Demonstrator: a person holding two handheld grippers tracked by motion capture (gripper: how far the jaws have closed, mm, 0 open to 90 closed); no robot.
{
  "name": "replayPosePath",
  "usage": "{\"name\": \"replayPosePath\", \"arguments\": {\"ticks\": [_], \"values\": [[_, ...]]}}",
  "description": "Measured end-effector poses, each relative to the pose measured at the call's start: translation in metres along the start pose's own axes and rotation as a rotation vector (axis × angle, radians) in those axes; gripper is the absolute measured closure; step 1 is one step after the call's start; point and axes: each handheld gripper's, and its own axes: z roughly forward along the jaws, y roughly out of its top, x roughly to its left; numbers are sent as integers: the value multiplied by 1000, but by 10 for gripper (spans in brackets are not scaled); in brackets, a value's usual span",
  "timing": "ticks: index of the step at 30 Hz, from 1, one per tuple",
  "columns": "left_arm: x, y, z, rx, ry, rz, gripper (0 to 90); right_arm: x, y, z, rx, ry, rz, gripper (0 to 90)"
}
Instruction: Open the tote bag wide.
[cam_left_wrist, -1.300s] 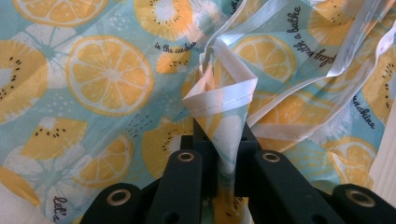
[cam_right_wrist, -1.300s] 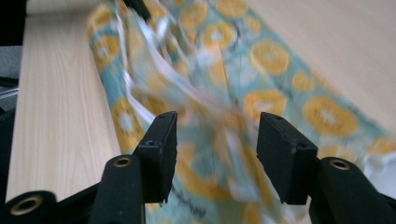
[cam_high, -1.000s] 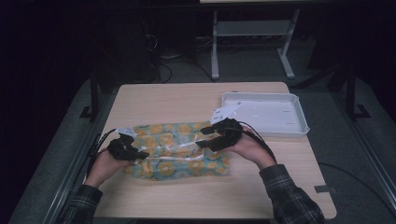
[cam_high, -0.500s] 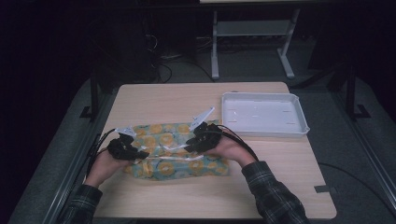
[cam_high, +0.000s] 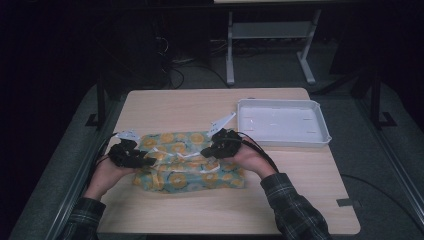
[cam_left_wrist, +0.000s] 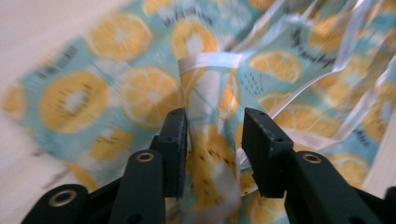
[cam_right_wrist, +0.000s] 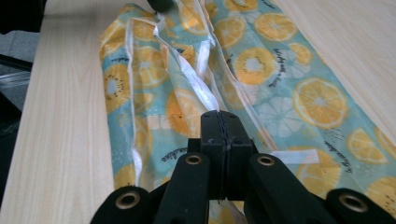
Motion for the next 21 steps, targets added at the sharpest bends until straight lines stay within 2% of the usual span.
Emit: {"name": "replayPosePath", "arguments": {"ticks": [2,5,7,9,11,16,17,21], "values": [[1,2,-10,-17,15,1,572,-1,0,0,6,-18,4,889],[1,4,-22,-58,29,-11,549,-2,-1,0,7,-19,12,888],[-3,6,-28,-93,6,-16,550,-4,-1,1,7,-26,6,888],[-10,8,-29,-108,-24,-10,585,-5,0,1,0,-30,15,889],[-17,10,-27,-107,-59,7,622,-7,3,0,-15,-34,22,889],[-37,16,-15,-89,-112,63,724,-8,9,-2,-50,-37,44,889],[-39,18,-12,-81,-116,76,758,-10,9,-1,-46,-42,34,889],[-46,20,0,-50,-124,103,824,-16,16,-3,-70,-57,44,890]]}}
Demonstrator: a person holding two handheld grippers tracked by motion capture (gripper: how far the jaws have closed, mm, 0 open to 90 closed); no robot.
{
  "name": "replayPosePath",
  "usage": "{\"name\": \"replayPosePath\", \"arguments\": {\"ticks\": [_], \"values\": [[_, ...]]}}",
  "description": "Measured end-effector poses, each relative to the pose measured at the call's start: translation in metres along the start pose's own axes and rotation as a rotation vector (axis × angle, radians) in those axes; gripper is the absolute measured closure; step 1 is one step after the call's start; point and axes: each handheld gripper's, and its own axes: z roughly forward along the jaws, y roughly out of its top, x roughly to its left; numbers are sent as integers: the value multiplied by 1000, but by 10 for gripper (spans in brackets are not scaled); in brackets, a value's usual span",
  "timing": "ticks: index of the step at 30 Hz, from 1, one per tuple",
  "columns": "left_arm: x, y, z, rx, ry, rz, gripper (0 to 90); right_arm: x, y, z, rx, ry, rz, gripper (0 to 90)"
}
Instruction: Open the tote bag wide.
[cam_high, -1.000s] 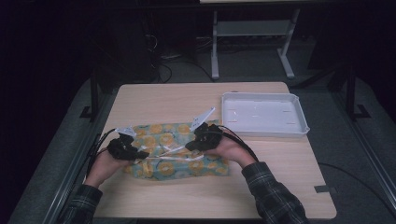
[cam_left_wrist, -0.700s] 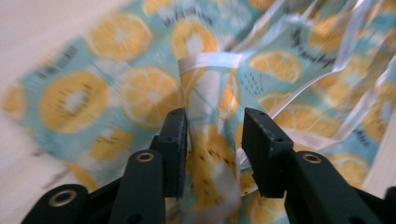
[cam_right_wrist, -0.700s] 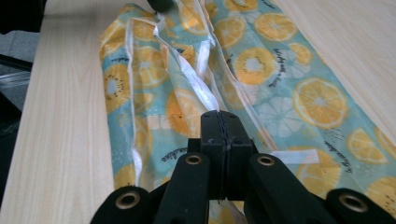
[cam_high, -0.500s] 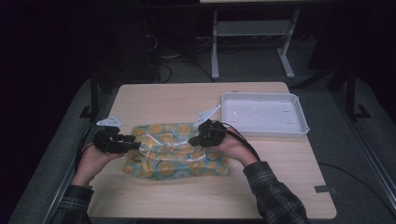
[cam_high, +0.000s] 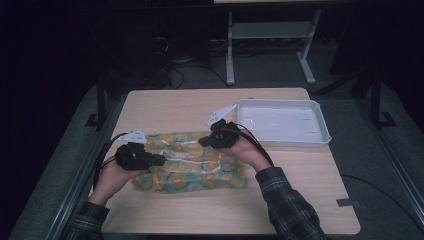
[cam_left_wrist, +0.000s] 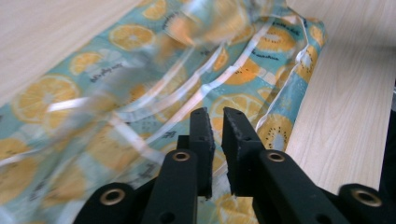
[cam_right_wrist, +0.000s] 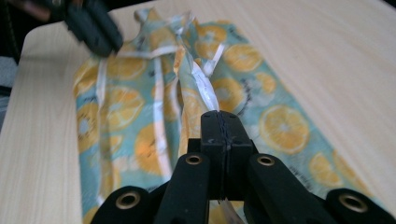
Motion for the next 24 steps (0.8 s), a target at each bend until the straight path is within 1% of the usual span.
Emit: {"name": "replayPosePath", "arguments": {"ticks": [1,3,4,5,8,9,10,12,14,15,16,17,20,22,24], "values": [[0,0,2,10,0,9,833,-2,3,0,-7,-4,8,890],[0,0,5,14,-8,5,848,-7,8,-1,-17,-13,14,890],[0,-1,6,8,-12,4,855,-10,9,-1,-18,-22,13,890],[2,-2,6,7,-17,7,864,-14,13,-1,-27,-27,24,890],[2,-3,7,-2,-27,-17,873,-25,17,0,-27,-56,37,890],[3,-3,6,-4,-26,-17,875,-31,18,2,-31,-70,40,890],[3,-4,6,-9,-26,-18,874,-34,19,4,-32,-73,56,890],[4,-4,5,-13,-29,-26,876,-44,19,8,-17,-100,74,890],[6,-4,3,-14,-28,-21,877,-52,17,13,-11,-107,105,890],[6,-4,3,-17,-28,-26,877,-58,15,16,-8,-116,95,889],[7,-5,3,-20,-30,-26,877,-59,15,18,1,-116,127,889],[7,-5,2,-21,-30,-27,876,-60,14,21,3,-113,148,889],[8,-5,1,-25,-30,-34,873,-68,8,31,43,-135,152,889],[9,-5,0,-31,-32,-41,867,-71,5,36,56,-134,176,885],[10,-6,-1,-34,-30,-41,858,-73,2,38,71,-137,190,834]]}}
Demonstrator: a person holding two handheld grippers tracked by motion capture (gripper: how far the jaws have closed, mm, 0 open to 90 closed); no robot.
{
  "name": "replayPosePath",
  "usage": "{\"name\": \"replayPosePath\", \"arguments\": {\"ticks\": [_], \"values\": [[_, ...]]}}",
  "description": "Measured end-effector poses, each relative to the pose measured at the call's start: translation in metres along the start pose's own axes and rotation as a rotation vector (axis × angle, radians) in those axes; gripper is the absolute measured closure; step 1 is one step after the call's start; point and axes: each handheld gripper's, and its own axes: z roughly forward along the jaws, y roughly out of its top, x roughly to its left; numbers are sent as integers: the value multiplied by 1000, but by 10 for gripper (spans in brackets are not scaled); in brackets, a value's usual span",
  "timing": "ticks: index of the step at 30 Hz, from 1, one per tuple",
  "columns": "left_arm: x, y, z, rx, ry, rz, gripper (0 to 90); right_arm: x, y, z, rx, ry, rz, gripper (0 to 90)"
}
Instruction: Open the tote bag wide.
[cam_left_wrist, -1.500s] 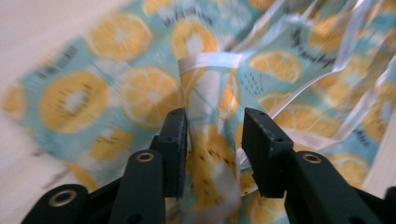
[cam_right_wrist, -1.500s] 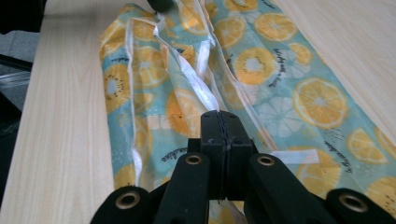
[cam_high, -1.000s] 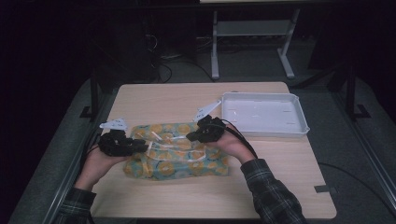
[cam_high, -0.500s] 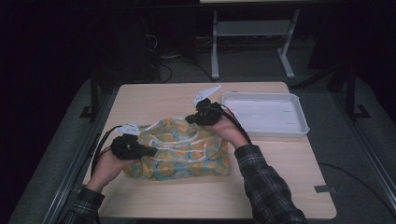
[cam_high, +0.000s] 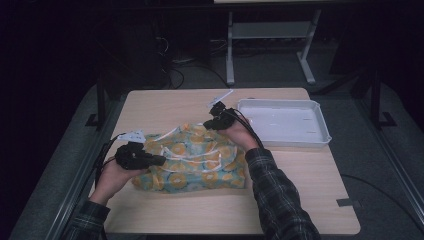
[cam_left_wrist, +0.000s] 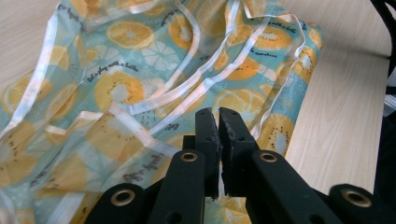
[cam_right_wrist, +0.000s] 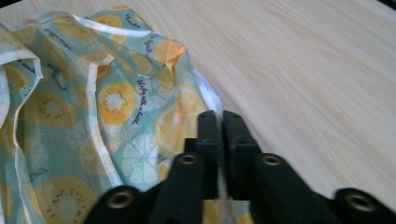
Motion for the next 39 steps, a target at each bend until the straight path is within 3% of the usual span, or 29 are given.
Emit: {"name": "replayPosePath", "arguments": {"ticks": [4,7,11,19,26,32,39], "values": [[3,-1,-3,-6,9,-12,835,2,1,-10,-20,-19,1,639],[5,-1,-6,-9,19,-24,794,6,1,-24,-39,-44,4,556],[9,-1,-9,-16,37,-36,744,12,-5,-45,-65,-53,-6,529],[19,0,-17,-31,49,-74,608,28,-29,-70,-69,-4,-23,499],[23,8,-17,-21,98,-68,507,33,-52,-73,-37,12,-33,487],[28,21,-4,-2,113,-54,418,31,-62,-71,-21,18,-47,456],[37,23,9,40,125,-48,370,26,-68,-67,-9,34,-21,434]]}}
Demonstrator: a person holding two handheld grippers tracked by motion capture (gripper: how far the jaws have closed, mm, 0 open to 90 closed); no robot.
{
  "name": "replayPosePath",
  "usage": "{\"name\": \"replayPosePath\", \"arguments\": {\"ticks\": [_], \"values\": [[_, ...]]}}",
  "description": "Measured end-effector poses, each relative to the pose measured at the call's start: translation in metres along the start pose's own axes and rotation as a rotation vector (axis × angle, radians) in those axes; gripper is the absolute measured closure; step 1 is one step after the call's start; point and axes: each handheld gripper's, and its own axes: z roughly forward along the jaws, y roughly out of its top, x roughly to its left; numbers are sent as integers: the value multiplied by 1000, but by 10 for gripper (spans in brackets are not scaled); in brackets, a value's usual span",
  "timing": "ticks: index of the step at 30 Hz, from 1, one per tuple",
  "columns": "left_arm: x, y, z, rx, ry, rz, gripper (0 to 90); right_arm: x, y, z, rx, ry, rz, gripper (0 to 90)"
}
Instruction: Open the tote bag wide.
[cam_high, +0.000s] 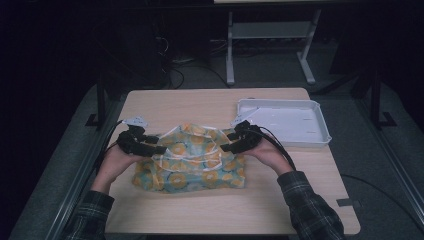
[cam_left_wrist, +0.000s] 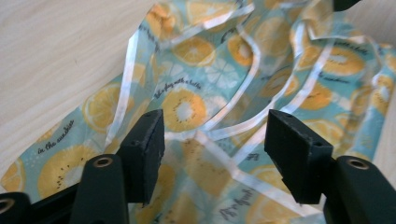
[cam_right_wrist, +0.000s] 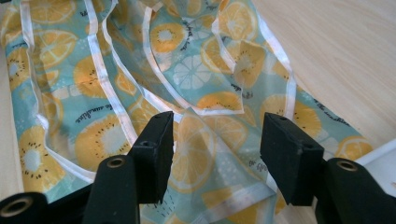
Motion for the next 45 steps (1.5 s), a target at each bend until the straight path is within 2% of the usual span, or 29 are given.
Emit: {"name": "replayPosePath", "arguments": {"ticks": [6,7,10,11,13,16,18,21,23,24,30,36,38,45], "values": [[5,-4,7,62,-4,16,369,3,1,5,-2,18,-14,399],[6,-5,8,70,-8,17,387,3,1,7,0,12,-39,393],[5,-7,13,94,-21,25,492,5,2,10,-1,26,-42,383],[6,-8,13,99,-21,41,550,6,2,11,6,26,-45,382],[7,-10,14,108,-33,46,651,7,2,15,23,19,-50,385],[8,-13,14,97,-46,33,756,7,-1,20,56,-19,-93,432],[9,-14,14,93,-53,29,815,8,-2,21,59,-43,-105,505],[10,-14,12,84,-62,29,853,7,-5,23,76,-57,-100,592],[10,-14,11,74,-64,23,861,6,-5,23,84,-62,-102,616],[10,-15,9,67,-65,25,872,4,-7,24,86,-67,-110,723],[9,-17,4,51,-60,10,882,1,-9,20,68,-44,-112,881],[6,-16,-6,17,-60,9,886,1,-7,10,29,-36,-111,889],[6,-17,-11,-5,-58,4,887,1,-6,5,10,-40,-116,890],[3,-19,-23,-35,-53,5,891,3,-5,-8,-32,-52,-111,894]]}}
